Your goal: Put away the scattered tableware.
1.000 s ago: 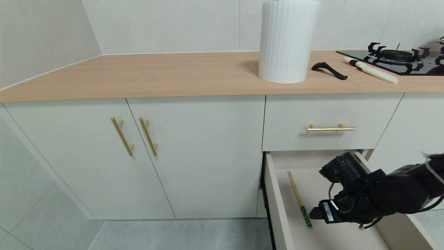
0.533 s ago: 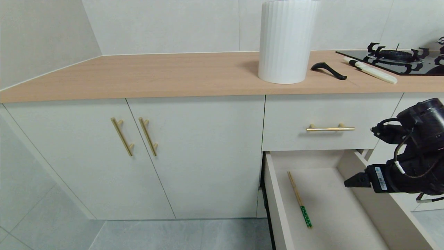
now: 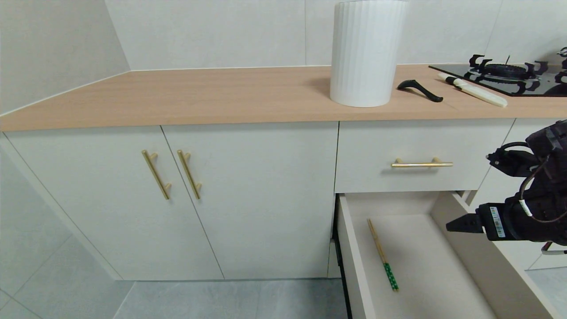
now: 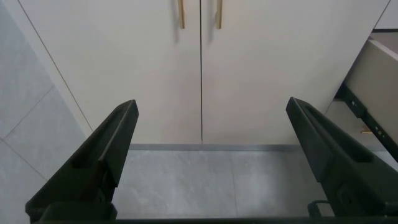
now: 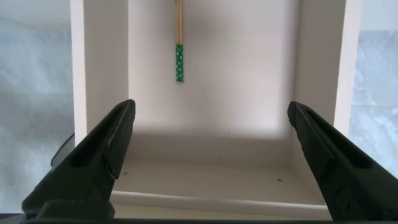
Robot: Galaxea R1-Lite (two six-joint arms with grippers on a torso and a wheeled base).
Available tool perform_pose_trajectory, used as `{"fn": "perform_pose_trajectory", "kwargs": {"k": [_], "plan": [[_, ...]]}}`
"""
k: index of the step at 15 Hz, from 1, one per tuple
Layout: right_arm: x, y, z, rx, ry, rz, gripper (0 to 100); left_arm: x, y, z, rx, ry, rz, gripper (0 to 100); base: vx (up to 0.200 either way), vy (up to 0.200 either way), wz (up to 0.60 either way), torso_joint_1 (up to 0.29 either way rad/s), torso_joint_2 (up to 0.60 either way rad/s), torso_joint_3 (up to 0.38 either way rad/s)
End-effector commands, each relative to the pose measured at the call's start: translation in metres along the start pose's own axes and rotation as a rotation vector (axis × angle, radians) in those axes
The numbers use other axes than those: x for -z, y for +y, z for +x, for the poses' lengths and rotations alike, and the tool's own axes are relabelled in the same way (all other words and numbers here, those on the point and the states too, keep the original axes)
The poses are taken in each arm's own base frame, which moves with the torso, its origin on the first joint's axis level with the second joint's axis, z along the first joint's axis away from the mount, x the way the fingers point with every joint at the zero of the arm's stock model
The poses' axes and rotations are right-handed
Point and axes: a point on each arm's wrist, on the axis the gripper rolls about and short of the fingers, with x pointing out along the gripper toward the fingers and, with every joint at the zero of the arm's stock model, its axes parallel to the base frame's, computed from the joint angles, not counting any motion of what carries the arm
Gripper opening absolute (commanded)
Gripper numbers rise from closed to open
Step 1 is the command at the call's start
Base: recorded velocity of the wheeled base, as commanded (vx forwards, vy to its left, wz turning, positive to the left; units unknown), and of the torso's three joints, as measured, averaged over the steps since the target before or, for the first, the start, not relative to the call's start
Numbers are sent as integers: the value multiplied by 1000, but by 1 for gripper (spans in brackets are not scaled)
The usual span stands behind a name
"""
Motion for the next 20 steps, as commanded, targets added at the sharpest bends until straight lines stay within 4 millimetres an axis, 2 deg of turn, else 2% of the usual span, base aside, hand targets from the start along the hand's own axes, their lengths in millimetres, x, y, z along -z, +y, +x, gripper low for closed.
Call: {"fn": "perform_pose_trajectory", "kwargs": {"k": [1,6,20], "plan": [[0,0,0,0,0,-1,100,0,0,0,-1,0,0,100,0,0,0,0,0,0],[1,0,1,3,4,-1,100,0,0,0,-1,0,0,100,0,0,0,58,-200,-228],[2,1,4,4,16,-17,100,0,0,0,-1,0,0,100,0,0,0,163,-498,-297]]}}
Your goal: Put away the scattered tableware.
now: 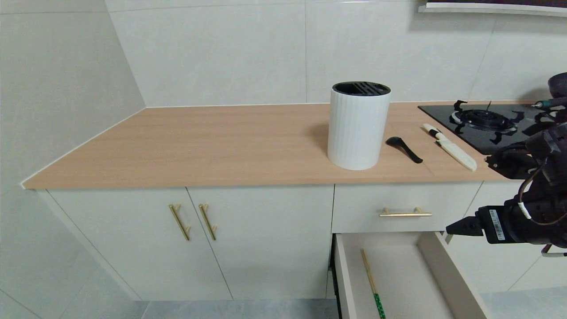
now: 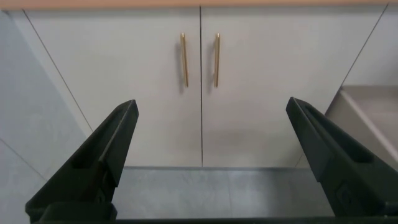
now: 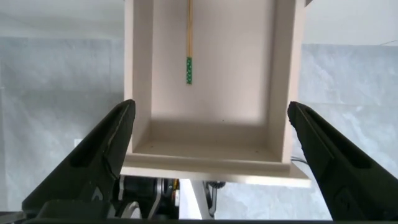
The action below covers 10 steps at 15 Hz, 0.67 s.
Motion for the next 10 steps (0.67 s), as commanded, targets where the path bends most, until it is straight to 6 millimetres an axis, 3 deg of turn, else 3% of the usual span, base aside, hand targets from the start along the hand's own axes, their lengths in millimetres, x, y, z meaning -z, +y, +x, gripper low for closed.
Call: {"fn": "perform_pose_trajectory", "kwargs": {"k": [1,6,8,10], "plan": [[0,0,1,0,4,-1,100,0,0,0,-1,0,0,100,0,0,0,207,-486,-286],[-7,1,6,-5,-39,-59,100,0,0,0,-1,0,0,100,0,0,0,213,-483,-270],[-32,-3,23,3,-169,-58,100,0,0,0,-1,0,0,100,0,0,0,71,-159,-88],[-68,-16,55,31,-261,-110,100,0,0,0,-1,0,0,100,0,0,0,23,-38,-23]]}}
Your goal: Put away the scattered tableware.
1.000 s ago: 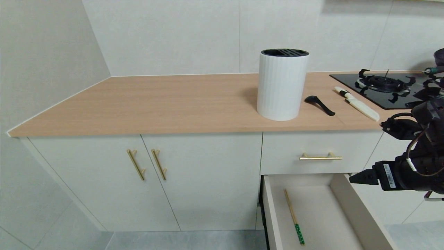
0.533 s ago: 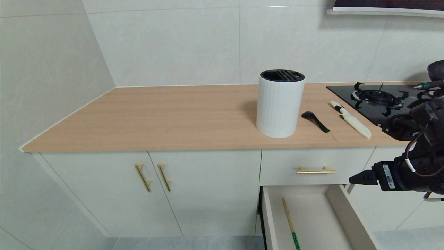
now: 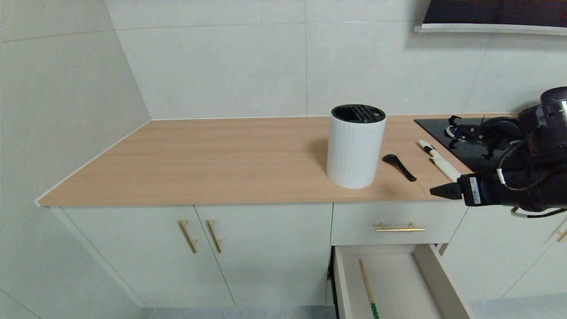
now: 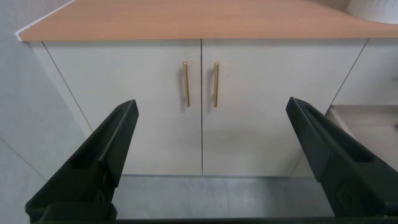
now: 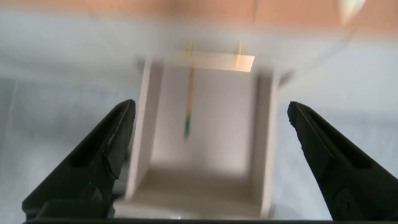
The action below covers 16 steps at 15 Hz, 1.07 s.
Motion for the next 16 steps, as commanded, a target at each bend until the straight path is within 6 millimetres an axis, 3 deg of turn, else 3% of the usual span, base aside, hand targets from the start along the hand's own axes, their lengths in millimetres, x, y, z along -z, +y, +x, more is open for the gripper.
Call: {"fn": "perform_pose_trajectory", "kwargs": {"k": [1,3,4,5,8,12,16], "plan": [[-24,-17,55,18,-30,-35,100,0,0,0,-1,0,0,100,0,0,0,0,0,0],[-39,-30,89,-30,-50,-98,100,0,0,0,-1,0,0,100,0,0,0,0,0,0],[-39,-31,94,-38,-51,-111,100,0,0,0,-1,0,0,100,0,0,0,0,0,0],[-41,-36,113,-49,-69,-125,100,0,0,0,-1,0,0,100,0,0,0,0,0,0],[-28,-35,157,-82,-178,-131,100,0,0,0,-1,0,0,100,0,0,0,0,0,0],[-16,-32,195,-85,-266,-112,100,0,0,0,-1,0,0,100,0,0,0,0,0,0],[-18,-33,212,-87,-288,-63,100,0,0,0,-1,0,0,100,0,0,0,0,0,0]]}}
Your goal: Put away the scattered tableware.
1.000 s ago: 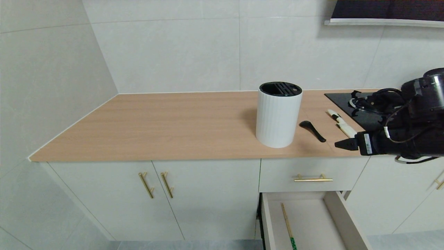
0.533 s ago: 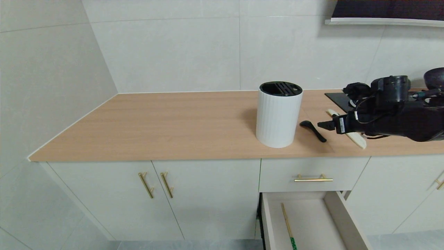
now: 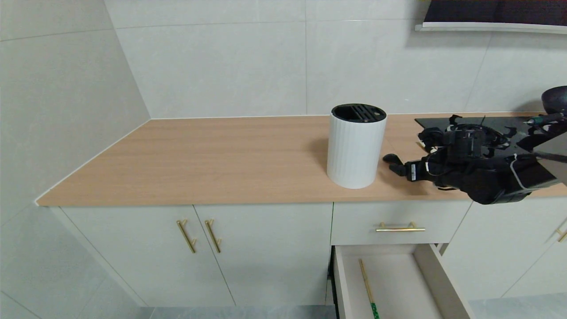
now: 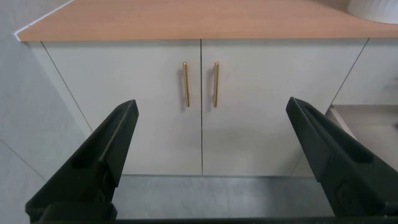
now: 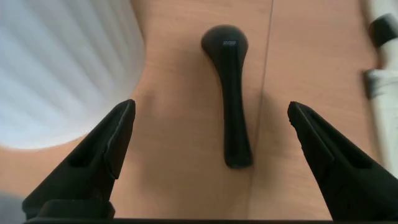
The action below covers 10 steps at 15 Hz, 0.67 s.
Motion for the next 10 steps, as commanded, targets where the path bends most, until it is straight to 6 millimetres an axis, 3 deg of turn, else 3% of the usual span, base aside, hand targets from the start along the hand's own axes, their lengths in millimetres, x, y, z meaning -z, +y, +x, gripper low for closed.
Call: {"fn": "perform_pose_trajectory", "kwargs": {"k": [1,10], "plan": [[13,-1,14,0,25,5,100,0,0,0,-1,0,0,100,0,0,0,0,0,0],[28,-6,37,38,46,23,100,0,0,0,-1,0,0,100,0,0,0,0,0,0]]}}
